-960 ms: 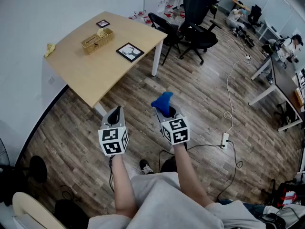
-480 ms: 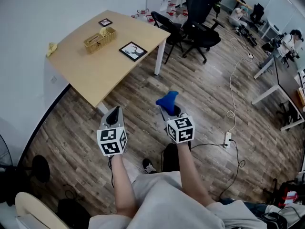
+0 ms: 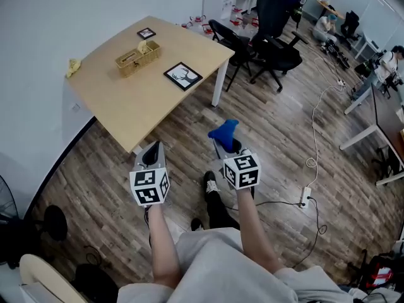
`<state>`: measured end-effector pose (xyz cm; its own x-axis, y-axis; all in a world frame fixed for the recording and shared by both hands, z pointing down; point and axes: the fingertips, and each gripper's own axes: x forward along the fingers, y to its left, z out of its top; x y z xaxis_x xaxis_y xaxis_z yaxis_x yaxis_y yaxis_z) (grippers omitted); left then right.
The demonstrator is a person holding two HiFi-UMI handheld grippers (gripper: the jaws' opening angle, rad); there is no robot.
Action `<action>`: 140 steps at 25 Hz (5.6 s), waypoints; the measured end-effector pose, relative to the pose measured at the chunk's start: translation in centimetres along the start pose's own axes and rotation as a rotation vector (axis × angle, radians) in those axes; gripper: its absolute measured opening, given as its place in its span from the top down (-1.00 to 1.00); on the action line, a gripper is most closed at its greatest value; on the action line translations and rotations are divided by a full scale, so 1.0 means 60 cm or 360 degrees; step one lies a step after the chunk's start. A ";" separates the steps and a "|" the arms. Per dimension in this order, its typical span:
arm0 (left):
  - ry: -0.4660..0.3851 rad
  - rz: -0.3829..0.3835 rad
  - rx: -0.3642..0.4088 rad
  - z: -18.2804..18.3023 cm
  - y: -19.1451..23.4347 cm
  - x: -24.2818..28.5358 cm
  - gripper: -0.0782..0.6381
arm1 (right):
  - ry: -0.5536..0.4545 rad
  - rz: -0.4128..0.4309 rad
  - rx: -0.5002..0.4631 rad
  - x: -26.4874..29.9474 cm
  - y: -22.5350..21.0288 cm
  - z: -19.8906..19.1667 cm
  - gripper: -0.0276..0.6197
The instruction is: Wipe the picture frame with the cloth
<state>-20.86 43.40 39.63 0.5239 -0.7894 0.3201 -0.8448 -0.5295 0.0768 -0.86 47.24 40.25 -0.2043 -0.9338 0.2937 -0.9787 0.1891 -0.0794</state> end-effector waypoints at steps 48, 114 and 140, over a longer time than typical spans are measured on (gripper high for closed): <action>0.0264 0.0068 0.0049 0.200 0.165 0.744 0.64 | 0.0110 0.0334 0.0119 0.673 -0.384 0.159 0.58; 0.1280 -0.0672 0.0435 -0.154 0.242 0.983 0.64 | 0.1003 0.0937 -0.0645 1.191 -0.301 -0.074 0.58; 0.1396 -0.0654 0.0566 -0.162 0.240 0.984 0.63 | 0.0940 0.0968 -0.0670 1.155 -0.309 -0.087 0.58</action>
<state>-3.14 -7.80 68.80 0.3805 -0.0979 0.9196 -0.4627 -0.8811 0.0976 3.02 -19.38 67.07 -0.5454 -0.3560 0.7588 -0.6039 0.7947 -0.0613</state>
